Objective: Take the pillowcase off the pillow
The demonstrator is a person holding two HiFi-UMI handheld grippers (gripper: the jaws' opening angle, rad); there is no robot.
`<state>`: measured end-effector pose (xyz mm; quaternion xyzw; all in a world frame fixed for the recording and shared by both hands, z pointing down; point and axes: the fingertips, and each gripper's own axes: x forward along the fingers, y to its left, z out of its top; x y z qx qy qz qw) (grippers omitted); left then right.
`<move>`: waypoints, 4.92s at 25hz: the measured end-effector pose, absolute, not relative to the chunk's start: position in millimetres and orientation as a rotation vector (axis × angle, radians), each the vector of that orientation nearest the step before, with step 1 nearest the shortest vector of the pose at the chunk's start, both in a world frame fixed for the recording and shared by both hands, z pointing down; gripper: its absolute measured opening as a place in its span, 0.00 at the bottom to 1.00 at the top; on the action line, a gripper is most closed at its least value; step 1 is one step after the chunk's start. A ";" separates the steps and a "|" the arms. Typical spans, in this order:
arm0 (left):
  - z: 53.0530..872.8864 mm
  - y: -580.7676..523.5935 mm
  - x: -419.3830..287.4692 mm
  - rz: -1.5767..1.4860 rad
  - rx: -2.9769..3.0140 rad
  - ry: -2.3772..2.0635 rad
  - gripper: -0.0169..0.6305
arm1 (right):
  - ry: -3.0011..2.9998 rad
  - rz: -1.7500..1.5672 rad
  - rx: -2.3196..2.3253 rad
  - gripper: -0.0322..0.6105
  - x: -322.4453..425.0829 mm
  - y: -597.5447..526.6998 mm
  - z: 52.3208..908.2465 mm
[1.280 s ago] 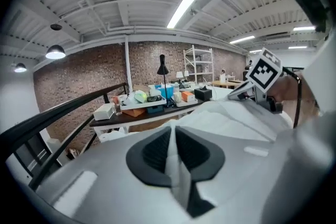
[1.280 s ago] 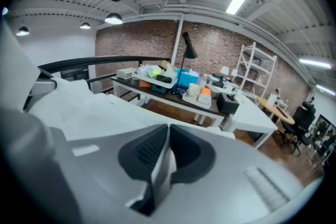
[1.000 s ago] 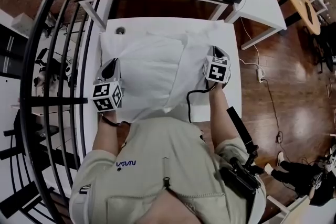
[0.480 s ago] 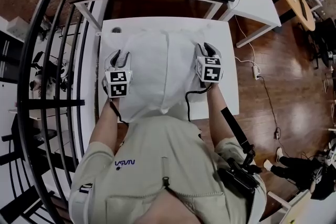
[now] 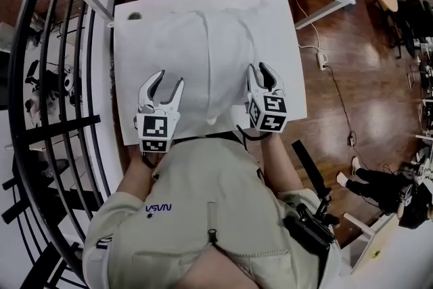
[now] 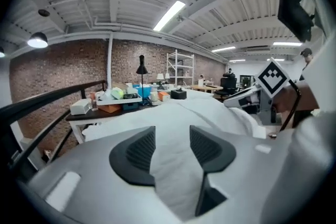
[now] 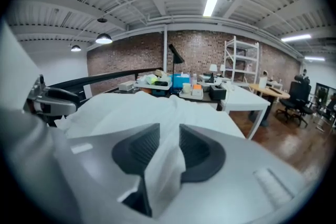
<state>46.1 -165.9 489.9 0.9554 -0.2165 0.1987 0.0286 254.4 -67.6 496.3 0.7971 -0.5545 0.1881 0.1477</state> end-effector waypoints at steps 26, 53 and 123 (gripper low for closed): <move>540.3 -80.0 48.7 0.835 2.888 -0.729 0.36 | -1.938 0.503 2.015 0.23 162.0 -24.0 526.0; 583.8 -68.1 43.6 0.989 2.970 -0.623 0.07 | -1.714 0.750 1.973 0.09 130.3 -17.6 600.5; 553.2 -205.8 141.4 1.182 2.872 -0.680 0.14 | -1.632 0.525 1.805 0.21 272.6 -154.1 535.5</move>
